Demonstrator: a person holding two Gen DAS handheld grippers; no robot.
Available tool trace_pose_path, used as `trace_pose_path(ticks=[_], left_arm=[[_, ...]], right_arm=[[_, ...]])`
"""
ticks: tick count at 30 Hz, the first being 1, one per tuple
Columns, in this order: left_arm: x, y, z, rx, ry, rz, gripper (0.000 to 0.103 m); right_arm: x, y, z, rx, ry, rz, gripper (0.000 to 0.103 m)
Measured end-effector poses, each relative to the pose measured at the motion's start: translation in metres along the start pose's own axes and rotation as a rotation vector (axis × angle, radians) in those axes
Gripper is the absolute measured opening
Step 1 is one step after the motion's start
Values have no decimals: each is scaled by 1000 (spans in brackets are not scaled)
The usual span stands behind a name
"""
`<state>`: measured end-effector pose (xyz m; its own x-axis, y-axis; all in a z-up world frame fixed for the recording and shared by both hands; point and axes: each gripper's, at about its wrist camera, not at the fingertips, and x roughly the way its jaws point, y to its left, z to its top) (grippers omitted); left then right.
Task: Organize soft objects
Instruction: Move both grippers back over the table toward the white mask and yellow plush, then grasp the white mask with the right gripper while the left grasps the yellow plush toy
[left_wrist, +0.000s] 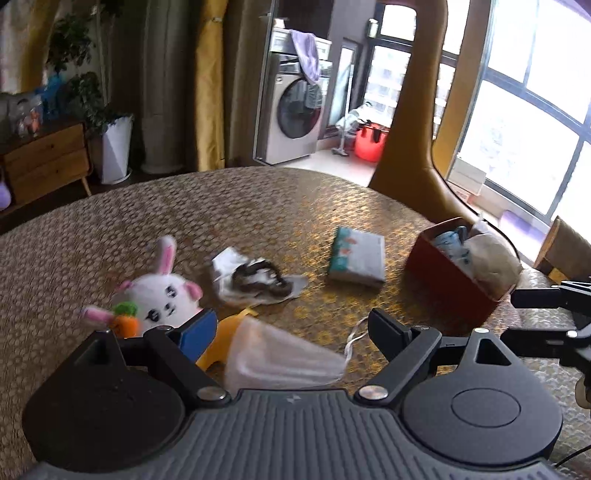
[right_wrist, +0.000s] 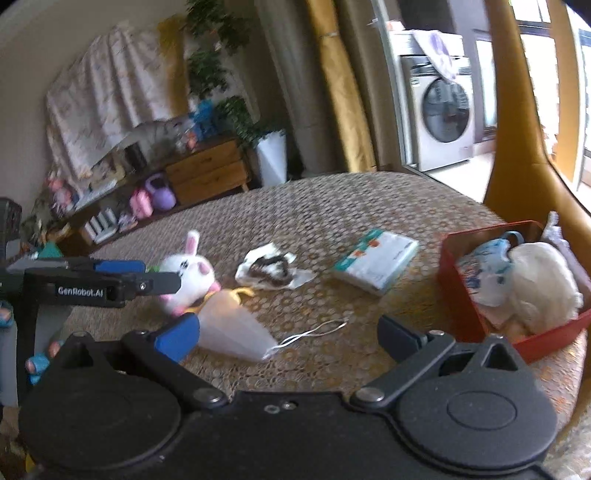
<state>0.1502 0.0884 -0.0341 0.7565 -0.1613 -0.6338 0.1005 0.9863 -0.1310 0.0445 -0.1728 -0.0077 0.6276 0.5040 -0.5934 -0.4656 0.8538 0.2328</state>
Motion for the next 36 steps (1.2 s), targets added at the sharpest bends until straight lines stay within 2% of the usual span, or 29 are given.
trace_pose_path(ticks=[6, 15, 24, 30, 34, 36], left_arm=[[8, 22, -13, -48, -8, 4, 89], [26, 28, -31, -22, 8, 38, 89], [44, 39, -40, -35, 40, 39, 89], [55, 40, -43, -17, 49, 34, 89], [61, 40, -43, -2, 56, 31, 89], [65, 40, -42, 1, 57, 30, 89]], right_arm=[[30, 20, -4, -92, 70, 55, 102], [73, 43, -12, -238, 163, 107, 101], [117, 71, -19, -482, 200, 131, 97], [147, 75, -22, -548, 228, 143, 95], [164, 73, -22, -543, 251, 139, 86], [172, 71, -22, -530, 265, 143, 76]])
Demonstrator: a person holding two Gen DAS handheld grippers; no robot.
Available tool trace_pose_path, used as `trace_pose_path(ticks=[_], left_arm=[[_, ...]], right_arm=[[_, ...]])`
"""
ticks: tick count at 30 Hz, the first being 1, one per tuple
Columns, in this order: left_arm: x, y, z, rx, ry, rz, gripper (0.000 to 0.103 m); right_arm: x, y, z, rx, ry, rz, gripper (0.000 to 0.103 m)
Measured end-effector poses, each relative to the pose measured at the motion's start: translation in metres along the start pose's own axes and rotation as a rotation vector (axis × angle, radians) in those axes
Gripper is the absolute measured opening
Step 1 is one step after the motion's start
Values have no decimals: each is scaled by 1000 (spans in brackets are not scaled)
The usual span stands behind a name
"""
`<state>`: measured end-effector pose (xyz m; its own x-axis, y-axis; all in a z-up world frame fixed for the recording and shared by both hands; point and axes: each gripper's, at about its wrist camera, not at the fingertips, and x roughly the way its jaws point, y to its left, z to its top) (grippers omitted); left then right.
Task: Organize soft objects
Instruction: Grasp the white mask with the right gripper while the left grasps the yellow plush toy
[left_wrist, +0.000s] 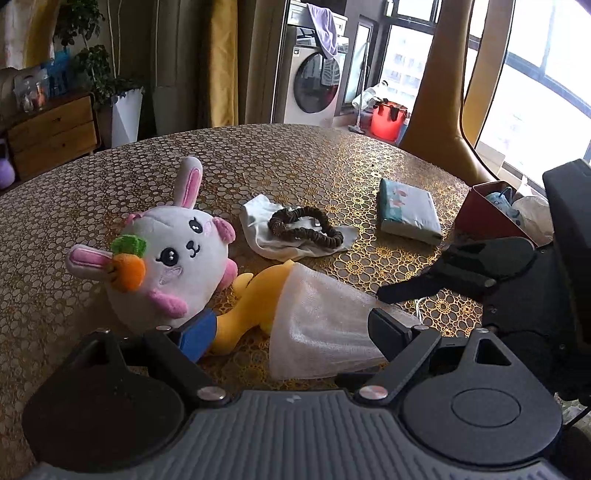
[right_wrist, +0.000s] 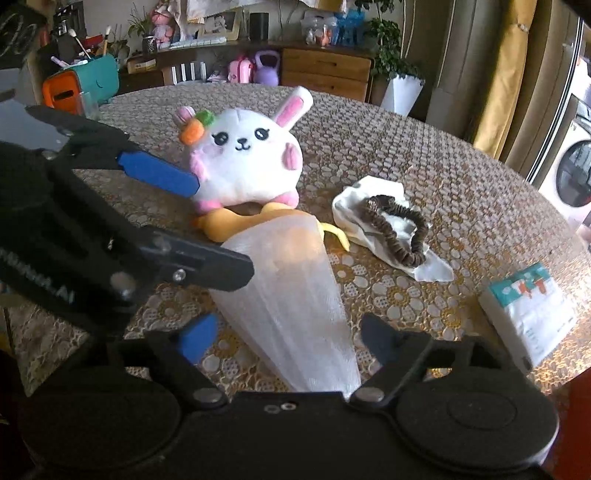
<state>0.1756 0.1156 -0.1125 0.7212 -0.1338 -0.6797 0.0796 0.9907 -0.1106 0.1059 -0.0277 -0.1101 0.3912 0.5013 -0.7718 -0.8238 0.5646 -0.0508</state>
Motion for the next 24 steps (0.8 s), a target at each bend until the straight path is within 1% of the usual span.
trace_pose_path(ticks=[1, 2, 3, 4, 6, 10, 12, 15, 18, 24], left_arm=[[1, 0, 1, 1, 0, 1, 89], [3, 0, 1, 1, 0, 0, 89], [4, 0, 2, 1, -1, -2, 89], [6, 0, 2, 1, -1, -2, 89], [7, 0, 3, 3, 0, -2, 89], [11, 1, 4, -1, 0, 1, 89], [12, 1, 4, 0, 0, 4, 89], [12, 1, 5, 1, -3, 6, 89], [11, 0, 5, 2, -9, 3, 89], [23, -9, 7, 47, -2, 24, 89]], right_arm=[[2, -1, 0, 5, 3, -1, 75], [3, -2, 0, 10, 6, 0, 71], [4, -2, -1, 13, 6, 2, 65], [4, -3, -2, 16, 5, 3, 62], [3, -3, -3, 21, 0, -2, 49], [1, -7, -5, 51, -5, -5, 36], [1, -9, -5, 71, -4, -7, 26], [-3, -10, -7, 91, -13, -22, 15], [-10, -17, -9, 126, -28, -48, 11], [-23, -39, -16, 204, -33, -101, 10]])
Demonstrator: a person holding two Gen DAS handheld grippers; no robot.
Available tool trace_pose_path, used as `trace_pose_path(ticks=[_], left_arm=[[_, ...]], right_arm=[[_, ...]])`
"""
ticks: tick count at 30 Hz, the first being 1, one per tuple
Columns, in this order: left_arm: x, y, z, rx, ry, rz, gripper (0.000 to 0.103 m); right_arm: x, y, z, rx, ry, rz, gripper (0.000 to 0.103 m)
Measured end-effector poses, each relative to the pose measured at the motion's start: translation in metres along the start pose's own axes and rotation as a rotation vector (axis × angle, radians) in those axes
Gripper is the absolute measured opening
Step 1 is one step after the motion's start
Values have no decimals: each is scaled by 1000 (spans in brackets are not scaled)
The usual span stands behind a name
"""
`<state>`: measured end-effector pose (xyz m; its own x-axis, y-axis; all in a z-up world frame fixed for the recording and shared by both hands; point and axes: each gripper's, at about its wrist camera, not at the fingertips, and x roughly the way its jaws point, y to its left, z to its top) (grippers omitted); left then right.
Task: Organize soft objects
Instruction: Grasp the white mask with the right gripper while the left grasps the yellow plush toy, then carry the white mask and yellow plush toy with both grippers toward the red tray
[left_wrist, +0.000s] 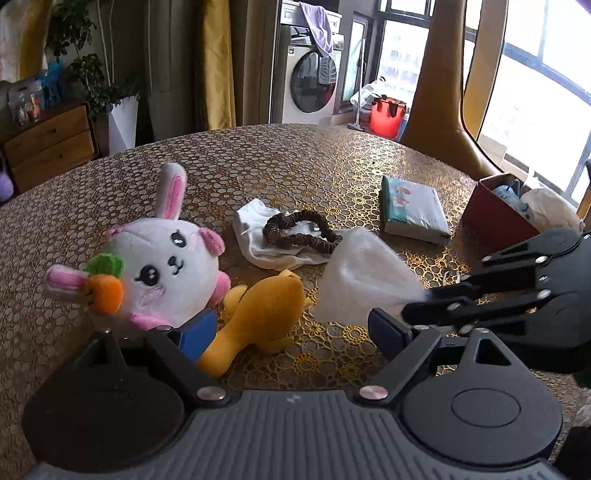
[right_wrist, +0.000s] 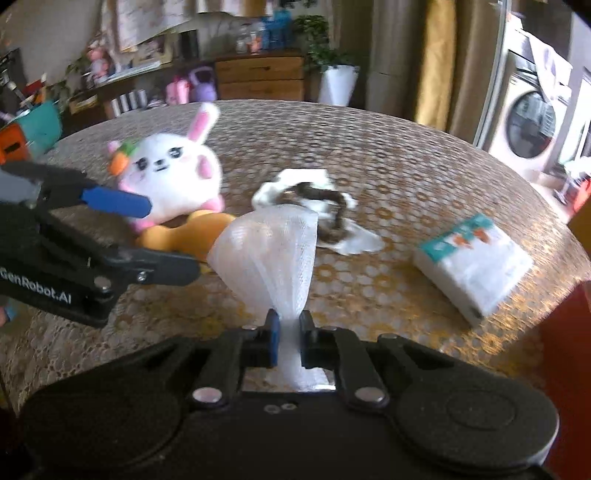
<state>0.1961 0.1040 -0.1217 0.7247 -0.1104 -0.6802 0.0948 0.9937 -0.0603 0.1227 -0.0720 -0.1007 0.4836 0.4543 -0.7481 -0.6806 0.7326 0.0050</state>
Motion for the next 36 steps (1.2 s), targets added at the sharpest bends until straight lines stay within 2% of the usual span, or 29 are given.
trace_pose_path(ticks=[7, 10, 14, 19, 25, 29, 36], left_arm=[[26, -6, 1, 46, 13, 54, 89], [35, -6, 1, 51, 26, 71, 75], [39, -9, -1, 80, 17, 110, 69], [41, -17, -5, 141, 16, 185, 51], [38, -21, -10, 164, -4, 221, 35], [35, -23, -10, 167, -15, 233, 32], [20, -23, -2, 70, 11, 174, 32]], right_arm=[[-5, -12, -5, 50, 7, 3, 10], [-3, -15, -6, 61, 12, 0, 10], [-1, -16, -6, 78, 16, 2, 10], [0, -16, -8, 90, 17, 9, 10], [-1, -18, -10, 109, 17, 10, 10], [-4, -20, -12, 128, 14, 5, 10], [-23, -26, -15, 201, -19, 15, 10]])
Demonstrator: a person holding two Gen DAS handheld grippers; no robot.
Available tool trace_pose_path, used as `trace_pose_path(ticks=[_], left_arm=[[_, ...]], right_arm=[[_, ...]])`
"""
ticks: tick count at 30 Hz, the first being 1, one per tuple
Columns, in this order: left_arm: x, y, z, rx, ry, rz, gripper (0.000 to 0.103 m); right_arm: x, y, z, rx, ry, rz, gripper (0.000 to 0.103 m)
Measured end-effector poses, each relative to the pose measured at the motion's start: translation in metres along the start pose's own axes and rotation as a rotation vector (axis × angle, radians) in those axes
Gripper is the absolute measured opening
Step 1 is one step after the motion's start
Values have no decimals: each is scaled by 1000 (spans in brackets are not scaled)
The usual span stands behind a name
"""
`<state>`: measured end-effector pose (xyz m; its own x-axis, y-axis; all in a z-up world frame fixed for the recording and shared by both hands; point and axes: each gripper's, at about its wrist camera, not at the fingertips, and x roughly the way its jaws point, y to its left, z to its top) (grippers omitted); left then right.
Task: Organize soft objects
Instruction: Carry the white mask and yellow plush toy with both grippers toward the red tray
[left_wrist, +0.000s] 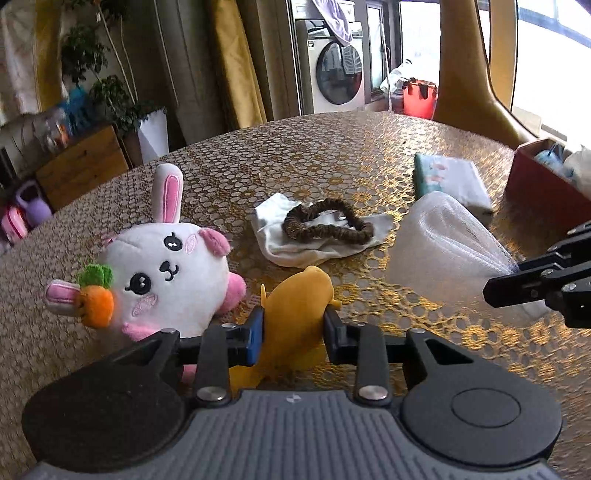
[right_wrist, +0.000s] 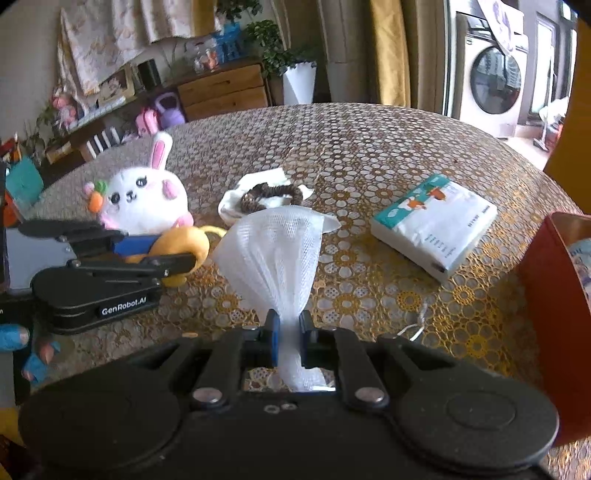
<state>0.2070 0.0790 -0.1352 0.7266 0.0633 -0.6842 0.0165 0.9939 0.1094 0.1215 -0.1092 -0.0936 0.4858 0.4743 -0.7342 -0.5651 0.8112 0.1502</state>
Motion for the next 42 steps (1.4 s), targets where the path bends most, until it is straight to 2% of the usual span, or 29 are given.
trace_pose_path(ticks=[14, 23, 34, 42], left_arm=[[-51, -29, 22, -80, 13, -127, 32], [-81, -62, 46, -92, -12, -201, 32], [-111, -127, 80, -6, -58, -286, 32], [-109, -179, 100, 34, -49, -348, 32]], right_arm=[[-83, -16, -5, 110, -105, -4, 10], [-135, -46, -11, 206, -170, -61, 10], [-189, -89, -17, 289, -270, -124, 10], [-208, -130, -24, 356, -303, -189, 10]])
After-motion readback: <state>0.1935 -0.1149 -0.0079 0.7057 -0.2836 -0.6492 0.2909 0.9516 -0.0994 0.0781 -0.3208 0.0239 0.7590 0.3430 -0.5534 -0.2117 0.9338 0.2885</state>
